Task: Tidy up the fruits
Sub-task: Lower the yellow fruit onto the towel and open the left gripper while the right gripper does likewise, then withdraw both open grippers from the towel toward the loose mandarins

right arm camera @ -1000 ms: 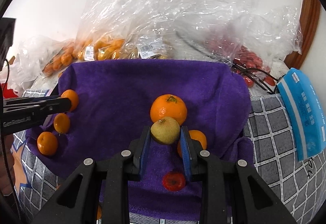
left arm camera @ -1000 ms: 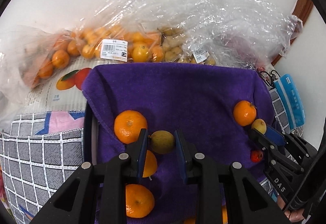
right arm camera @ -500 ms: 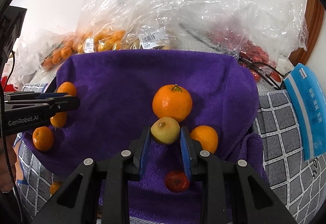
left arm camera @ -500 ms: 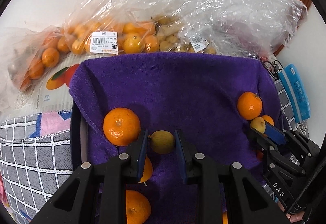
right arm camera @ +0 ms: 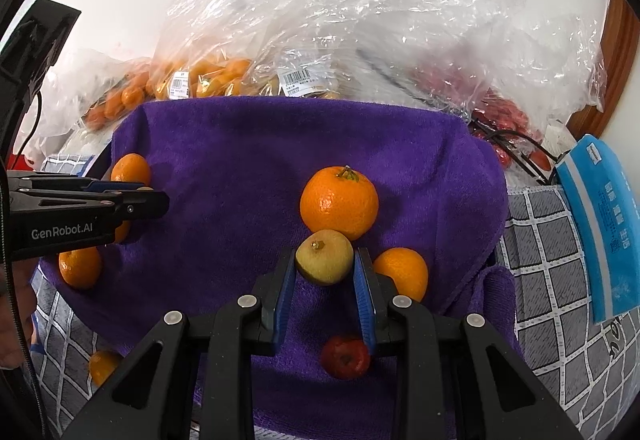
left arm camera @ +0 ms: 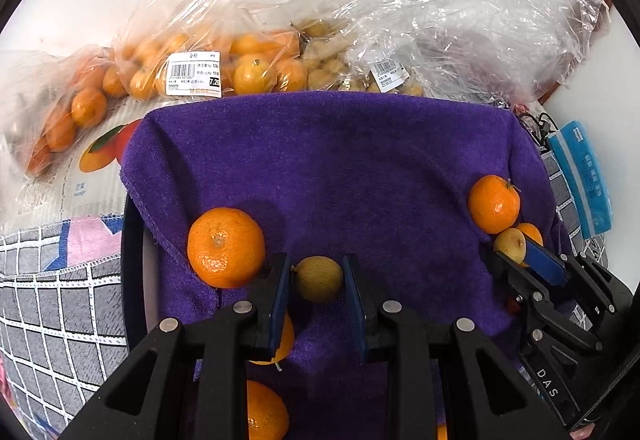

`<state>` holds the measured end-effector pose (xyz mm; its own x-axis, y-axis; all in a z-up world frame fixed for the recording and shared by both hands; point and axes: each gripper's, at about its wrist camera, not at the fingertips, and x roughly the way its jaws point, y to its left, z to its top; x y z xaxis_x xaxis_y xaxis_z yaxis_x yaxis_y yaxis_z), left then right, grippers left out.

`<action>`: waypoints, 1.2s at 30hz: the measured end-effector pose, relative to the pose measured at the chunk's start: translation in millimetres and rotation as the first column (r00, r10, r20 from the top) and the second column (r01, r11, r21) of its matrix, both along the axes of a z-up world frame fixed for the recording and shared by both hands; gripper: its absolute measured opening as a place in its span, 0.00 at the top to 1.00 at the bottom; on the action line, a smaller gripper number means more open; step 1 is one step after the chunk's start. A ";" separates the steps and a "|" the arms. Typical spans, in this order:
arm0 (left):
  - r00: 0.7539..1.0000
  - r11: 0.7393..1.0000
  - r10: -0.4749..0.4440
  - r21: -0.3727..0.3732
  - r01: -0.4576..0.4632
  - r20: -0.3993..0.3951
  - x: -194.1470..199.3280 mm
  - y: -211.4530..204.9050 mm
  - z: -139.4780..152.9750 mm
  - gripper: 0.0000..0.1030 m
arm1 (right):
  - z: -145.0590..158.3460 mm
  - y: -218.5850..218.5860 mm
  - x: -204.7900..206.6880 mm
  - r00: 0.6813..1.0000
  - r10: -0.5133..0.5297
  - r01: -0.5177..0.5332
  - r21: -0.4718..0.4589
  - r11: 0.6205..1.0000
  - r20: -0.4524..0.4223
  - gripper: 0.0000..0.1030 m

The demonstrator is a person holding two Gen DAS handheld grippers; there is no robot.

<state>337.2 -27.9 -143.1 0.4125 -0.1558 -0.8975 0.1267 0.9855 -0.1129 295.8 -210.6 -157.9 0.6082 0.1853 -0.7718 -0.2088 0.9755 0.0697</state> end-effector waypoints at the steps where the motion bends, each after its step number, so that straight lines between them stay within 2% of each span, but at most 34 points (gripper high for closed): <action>1: 1.000 1.000 -0.001 -0.001 0.001 0.000 0.7 -0.9 0.2 0.75 | -0.3 1.0 -0.3 1.000 0.001 -0.001 -0.010 1.000 0.003 0.72; 20: 1.000 0.999 -0.012 -0.048 0.012 0.005 0.2 -3.5 -4.7 0.75 | -1.3 -2.4 -2.3 1.000 0.005 -0.005 0.009 1.000 0.011 0.72; 36: 1.000 0.998 -0.011 -0.068 0.013 0.026 -13.0 7.3 13.7 0.61 | -1.8 -3.0 -1.8 1.000 -0.001 0.001 0.019 1.000 0.002 0.72</action>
<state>324.2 -20.6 -129.4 0.4331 -0.2209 -0.8739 0.1421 0.9741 -0.1758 294.0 -213.7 -159.7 0.6100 0.1988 -0.7671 -0.2077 0.9743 0.0873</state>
